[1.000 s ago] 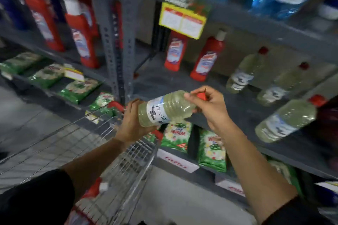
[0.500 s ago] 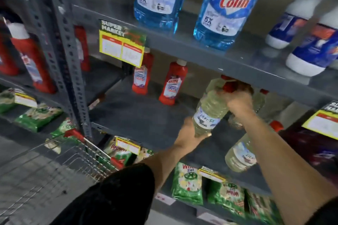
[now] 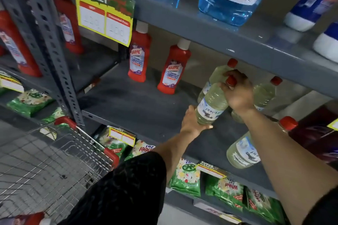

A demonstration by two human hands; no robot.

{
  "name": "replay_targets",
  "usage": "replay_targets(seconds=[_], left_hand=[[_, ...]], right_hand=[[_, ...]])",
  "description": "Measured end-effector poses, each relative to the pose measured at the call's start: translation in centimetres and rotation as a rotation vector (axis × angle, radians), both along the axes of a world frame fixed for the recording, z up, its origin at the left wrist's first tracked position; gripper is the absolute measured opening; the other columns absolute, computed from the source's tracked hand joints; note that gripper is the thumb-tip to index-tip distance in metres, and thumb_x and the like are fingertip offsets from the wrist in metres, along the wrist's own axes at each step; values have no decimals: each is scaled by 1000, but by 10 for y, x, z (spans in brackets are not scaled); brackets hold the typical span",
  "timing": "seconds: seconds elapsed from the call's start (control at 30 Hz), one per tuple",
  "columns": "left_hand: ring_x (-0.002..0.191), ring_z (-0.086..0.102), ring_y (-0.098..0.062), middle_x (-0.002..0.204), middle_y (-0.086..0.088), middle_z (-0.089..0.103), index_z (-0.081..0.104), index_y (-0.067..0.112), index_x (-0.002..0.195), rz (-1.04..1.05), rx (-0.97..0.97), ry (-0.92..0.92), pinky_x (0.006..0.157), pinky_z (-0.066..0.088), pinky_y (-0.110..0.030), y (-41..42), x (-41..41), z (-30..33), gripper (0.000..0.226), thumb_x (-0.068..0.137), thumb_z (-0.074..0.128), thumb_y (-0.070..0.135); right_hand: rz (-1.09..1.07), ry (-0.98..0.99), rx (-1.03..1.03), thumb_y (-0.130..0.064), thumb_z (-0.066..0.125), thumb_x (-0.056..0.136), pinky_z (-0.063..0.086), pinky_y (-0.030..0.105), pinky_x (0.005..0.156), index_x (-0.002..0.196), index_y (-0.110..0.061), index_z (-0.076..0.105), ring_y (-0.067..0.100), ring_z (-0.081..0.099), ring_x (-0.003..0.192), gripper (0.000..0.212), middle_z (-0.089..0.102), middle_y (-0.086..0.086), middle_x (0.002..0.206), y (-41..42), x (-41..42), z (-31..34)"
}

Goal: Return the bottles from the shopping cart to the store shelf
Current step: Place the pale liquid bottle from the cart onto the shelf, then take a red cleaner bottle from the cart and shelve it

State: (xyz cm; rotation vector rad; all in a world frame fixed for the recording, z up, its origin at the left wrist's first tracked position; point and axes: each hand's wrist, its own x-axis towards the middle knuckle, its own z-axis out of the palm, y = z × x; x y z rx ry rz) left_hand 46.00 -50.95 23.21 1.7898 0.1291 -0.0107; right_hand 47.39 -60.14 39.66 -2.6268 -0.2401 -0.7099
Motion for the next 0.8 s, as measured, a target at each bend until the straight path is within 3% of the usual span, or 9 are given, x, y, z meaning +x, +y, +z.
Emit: replay_targets(seconds=[0.07, 0.13, 0.23, 0.3, 0.37, 0.57, 0.67, 0.73, 0.8], left_hand=[[118, 55, -26, 128, -8, 56, 42, 14, 125, -57, 32, 4, 99, 46, -39, 15, -7, 3, 80, 60, 89, 23], [123, 51, -26, 133, -11, 54, 44, 9, 133, -53, 92, -79, 104, 41, -34, 43, -28, 3, 69, 75, 79, 17], [101, 64, -22, 110, -11, 67, 62, 7, 112, 97, 176, -351, 90, 51, -33, 112, -86, -11, 28, 85, 58, 6], [83, 62, -19, 92, -11, 68, 63, 10, 96, 155, 254, -433, 75, 51, -28, 163, -131, -33, 18, 83, 53, 3], [81, 56, -21, 86, -11, 66, 62, 10, 88, 164, 405, -421, 74, 44, -28, 220, -180, -62, 12, 82, 54, 2], [78, 61, -29, 84, -8, 66, 62, 12, 81, 312, 645, 52, 68, 50, -37, 392, -334, -155, 17, 79, 45, 12], [78, 65, -34, 87, -14, 68, 66, 8, 82, 364, 730, 338, 70, 46, -34, 461, -398, -200, 23, 61, 58, 2], [96, 63, -39, 109, -21, 64, 66, 1, 103, 284, 778, 559, 80, 51, -39, 498, -424, -230, 43, 60, 64, 1], [116, 52, -41, 136, -20, 48, 52, 2, 128, 166, 847, 707, 94, 47, -45, 527, -440, -255, 62, 67, 63, 1]], right_hand=[[-92, -88, -194, -24, 64, 79, 37, 40, 92, 105, -7, 63, 42, 55, 104, 31, 64, 22, 107, 2, -1, -4], [-139, -173, -249, -18, 61, 78, 37, 44, 98, 109, -13, 62, 42, 48, 115, 31, 57, 20, 121, 18, -12, -8], [-28, -299, -121, -9, 58, 79, 36, 41, 94, 100, -14, 67, 41, 52, 107, 23, 58, 20, 115, 74, -45, -29], [88, -289, -16, -3, 57, 76, 38, 41, 90, 92, -14, 69, 39, 53, 99, 23, 58, 19, 109, 117, -67, -57], [200, -212, 48, 2, 57, 74, 38, 42, 88, 89, -14, 69, 37, 53, 97, 25, 58, 17, 108, 165, -94, -95], [568, 167, 28, -3, 59, 78, 44, 41, 82, 93, -10, 68, 38, 56, 94, 19, 57, 17, 107, 322, -179, -222], [715, 465, -30, -9, 58, 79, 48, 41, 83, 94, -8, 66, 36, 55, 95, 17, 57, 15, 104, 389, -218, -281], [713, 764, -190, -14, 65, 76, 48, 37, 87, 102, -7, 66, 35, 56, 104, 26, 58, 16, 114, 424, -238, -329], [718, 998, -373, -23, 74, 72, 50, 37, 89, 106, -9, 65, 34, 58, 109, 39, 60, 16, 117, 451, -256, -383]])
